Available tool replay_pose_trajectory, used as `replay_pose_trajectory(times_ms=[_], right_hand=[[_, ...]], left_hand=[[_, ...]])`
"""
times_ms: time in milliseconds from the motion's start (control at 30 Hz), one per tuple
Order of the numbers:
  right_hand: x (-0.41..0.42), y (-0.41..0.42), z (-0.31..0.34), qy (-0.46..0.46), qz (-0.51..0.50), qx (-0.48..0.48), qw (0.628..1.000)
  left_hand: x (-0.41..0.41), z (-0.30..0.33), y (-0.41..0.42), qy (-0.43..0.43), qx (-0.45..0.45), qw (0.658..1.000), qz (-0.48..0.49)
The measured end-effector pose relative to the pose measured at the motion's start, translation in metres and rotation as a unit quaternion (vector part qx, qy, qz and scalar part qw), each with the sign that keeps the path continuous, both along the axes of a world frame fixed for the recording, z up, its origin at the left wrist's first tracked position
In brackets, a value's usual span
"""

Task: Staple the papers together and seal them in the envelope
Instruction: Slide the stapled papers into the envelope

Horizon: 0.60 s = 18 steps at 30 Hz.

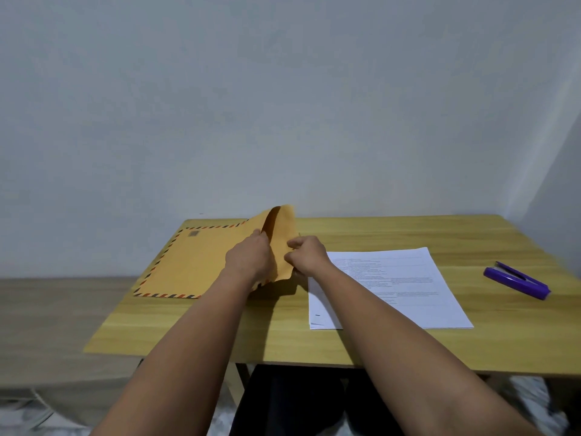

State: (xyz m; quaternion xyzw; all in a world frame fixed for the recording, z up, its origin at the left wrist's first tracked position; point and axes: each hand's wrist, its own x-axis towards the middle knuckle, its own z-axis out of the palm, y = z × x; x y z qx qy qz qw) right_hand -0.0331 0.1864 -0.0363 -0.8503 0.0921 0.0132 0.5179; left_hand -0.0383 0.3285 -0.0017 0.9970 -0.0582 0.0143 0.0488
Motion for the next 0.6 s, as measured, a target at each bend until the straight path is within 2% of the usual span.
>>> replay_pose_trajectory(times_ms=[100, 200, 300, 367, 433, 500, 600], right_hand=[[-0.004, -0.014, 0.009, 0.007, 0.014, 0.031, 0.999], [-0.011, -0.051, 0.02, 0.0, -0.014, 0.014, 1.0], [-0.019, -0.105, 0.028, 0.01, -0.07, -0.094, 0.993], [-0.029, -0.144, 0.029, 0.06, -0.102, -0.207, 0.971], [-0.041, -0.177, 0.025, 0.135, -0.138, -0.28, 0.94], [-0.054, -0.2, 0.016, 0.213, -0.174, -0.309, 0.91], [-0.069, -0.216, 0.004, 0.251, -0.181, -0.338, 0.889]], left_hand=[[0.007, -0.008, 0.006, 0.038, -0.016, 0.999, -0.017], [0.01, -0.014, 0.006, 0.066, -0.034, 0.997, -0.035], [0.01, -0.015, 0.002, 0.067, -0.043, 0.996, -0.035], [0.011, -0.015, 0.0, 0.061, -0.046, 0.997, -0.029], [0.012, -0.015, 0.0, 0.057, -0.044, 0.997, -0.028], [0.013, -0.012, 0.0, 0.053, -0.044, 0.997, -0.029], [0.014, -0.01, 0.0, 0.05, -0.045, 0.997, -0.033]])
